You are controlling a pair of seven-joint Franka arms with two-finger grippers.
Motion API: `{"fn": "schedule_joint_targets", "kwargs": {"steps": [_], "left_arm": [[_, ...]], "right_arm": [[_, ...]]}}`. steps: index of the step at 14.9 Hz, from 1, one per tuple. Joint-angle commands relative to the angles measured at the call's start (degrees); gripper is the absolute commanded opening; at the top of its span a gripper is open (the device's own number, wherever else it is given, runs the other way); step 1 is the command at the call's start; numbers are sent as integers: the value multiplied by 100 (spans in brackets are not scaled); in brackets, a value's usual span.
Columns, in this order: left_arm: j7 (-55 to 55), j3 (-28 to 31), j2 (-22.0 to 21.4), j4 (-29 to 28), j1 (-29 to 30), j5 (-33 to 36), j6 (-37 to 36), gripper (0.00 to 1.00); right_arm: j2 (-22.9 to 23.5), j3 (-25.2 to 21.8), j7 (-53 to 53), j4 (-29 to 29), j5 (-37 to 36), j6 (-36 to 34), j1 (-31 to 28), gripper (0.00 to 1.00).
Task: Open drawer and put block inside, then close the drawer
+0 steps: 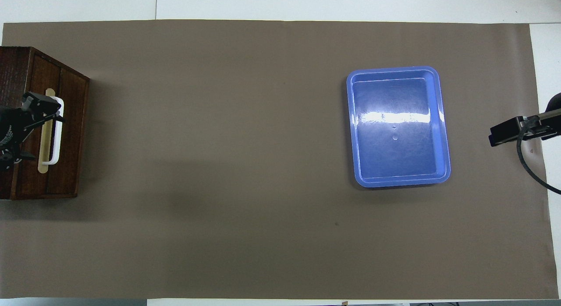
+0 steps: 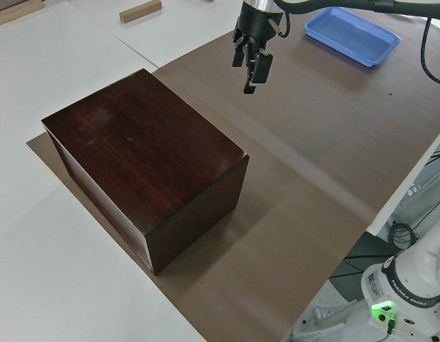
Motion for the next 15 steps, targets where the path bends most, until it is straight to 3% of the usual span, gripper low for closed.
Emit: {"fn": "schedule_joint_targets", "kwargs": {"steps": [1, 4, 8, 10, 13, 15], "left_arm": [[1684, 65, 322, 632, -164, -133, -756, 100], [2137, 91, 295, 421, -314, -141, -898, 100], [2119, 196, 541, 1088, -358, -193, -1469, 100], [2241, 241, 595, 1054, -384, -343, -1338, 100], [3758, 346, 665, 1124, -375, -405, -1425, 100], [3894, 355, 778, 1438, -384, -405, -1661, 100]], "right_arm": [[-68, 44, 69, -54, 116, 18, -55, 100], [-68, 44, 61, -54, 116, 9, -55, 100], [-68, 44, 61, -54, 116, 9, -72, 100], [-68, 44, 61, -54, 116, 9, -81, 100], [-68, 44, 61, -63, 116, 9, -99, 100], [-68, 44, 61, -63, 116, 9, -99, 100]]}}
